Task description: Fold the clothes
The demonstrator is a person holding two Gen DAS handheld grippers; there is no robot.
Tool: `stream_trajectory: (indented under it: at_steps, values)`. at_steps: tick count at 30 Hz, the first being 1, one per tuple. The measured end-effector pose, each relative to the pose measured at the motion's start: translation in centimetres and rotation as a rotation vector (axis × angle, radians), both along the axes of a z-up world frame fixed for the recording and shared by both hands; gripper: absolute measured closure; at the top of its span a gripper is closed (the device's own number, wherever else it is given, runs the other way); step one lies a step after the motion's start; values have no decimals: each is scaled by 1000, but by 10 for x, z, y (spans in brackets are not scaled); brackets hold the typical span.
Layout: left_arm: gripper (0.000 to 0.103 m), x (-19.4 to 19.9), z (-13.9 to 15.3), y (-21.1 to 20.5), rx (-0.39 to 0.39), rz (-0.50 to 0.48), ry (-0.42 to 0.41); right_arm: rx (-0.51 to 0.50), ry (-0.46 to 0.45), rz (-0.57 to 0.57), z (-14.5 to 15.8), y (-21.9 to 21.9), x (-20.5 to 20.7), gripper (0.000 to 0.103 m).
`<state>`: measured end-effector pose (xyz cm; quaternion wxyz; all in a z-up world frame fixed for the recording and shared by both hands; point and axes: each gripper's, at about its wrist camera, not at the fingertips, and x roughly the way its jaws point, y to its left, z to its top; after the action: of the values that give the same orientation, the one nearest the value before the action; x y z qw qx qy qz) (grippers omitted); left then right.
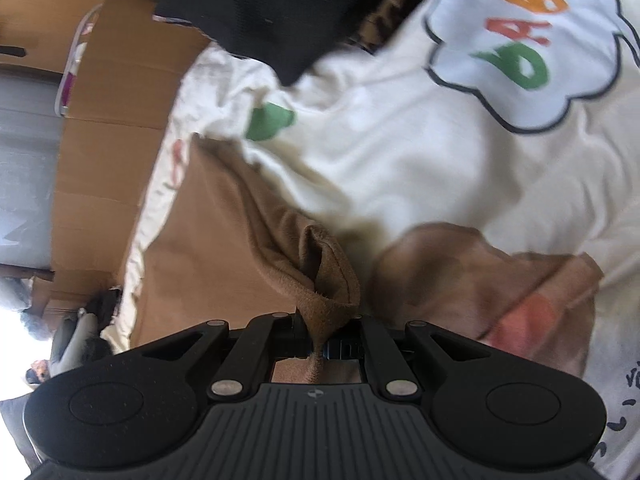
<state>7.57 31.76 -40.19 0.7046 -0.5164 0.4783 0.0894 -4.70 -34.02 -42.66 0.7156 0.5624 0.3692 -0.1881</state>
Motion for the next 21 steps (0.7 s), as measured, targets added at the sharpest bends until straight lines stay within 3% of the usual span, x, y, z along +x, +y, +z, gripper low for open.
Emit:
stream_trajectory:
  at_steps: [8, 10, 15, 21]
  values:
    - [99, 5, -4, -2, 34, -44, 3, 16, 43, 2, -8, -6, -12, 92]
    - [99, 6, -3, -2, 37, -49, 1, -7, 61, 23, 1, -9, -17, 86]
    - [98, 3, 3, -1, 24, -42, -19, -97, 84, 42, 31, -23, -30, 86]
    - [98, 5, 7, -2, 18, -49, -25, -104, 52, 85, 58, -29, -17, 86]
